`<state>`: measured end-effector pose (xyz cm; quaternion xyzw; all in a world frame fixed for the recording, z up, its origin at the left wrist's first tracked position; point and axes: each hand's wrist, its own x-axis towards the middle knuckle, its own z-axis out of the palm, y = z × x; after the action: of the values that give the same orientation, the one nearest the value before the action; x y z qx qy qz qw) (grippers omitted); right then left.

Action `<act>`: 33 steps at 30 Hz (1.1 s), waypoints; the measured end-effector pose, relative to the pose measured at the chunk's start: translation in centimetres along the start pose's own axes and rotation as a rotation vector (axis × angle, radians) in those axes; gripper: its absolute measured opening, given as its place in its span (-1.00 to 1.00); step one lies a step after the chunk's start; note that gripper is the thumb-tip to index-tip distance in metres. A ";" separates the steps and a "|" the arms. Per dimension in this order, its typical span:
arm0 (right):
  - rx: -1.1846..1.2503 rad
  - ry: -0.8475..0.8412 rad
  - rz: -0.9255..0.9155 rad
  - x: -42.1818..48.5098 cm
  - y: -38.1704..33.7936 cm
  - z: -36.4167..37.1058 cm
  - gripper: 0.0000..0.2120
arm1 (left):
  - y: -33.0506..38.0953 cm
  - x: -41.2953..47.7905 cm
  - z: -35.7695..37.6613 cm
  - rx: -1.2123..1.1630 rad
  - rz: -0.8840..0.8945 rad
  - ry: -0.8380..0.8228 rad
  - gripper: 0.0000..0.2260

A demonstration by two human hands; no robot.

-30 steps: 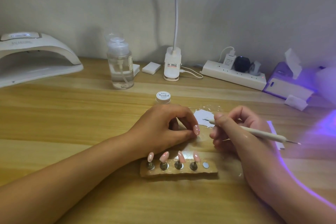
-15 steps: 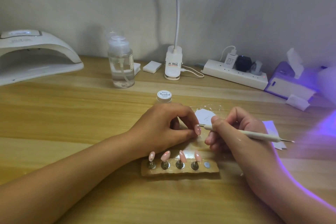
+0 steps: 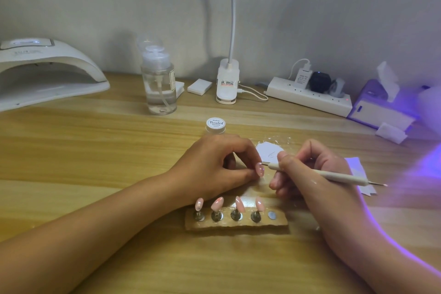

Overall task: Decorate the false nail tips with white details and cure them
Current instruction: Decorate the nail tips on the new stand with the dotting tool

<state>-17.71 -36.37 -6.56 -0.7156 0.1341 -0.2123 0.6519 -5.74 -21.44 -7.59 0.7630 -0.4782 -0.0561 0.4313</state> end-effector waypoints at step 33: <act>0.004 -0.028 0.002 -0.2 -0.3 0.2 -0.71 | -0.1 0.1 0.0 -0.003 0.004 0.001 -0.86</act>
<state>-17.79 -36.02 -6.30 -0.7171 0.1253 -0.2019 0.6552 -5.69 -21.50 -7.66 0.7615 -0.4794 -0.0558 0.4326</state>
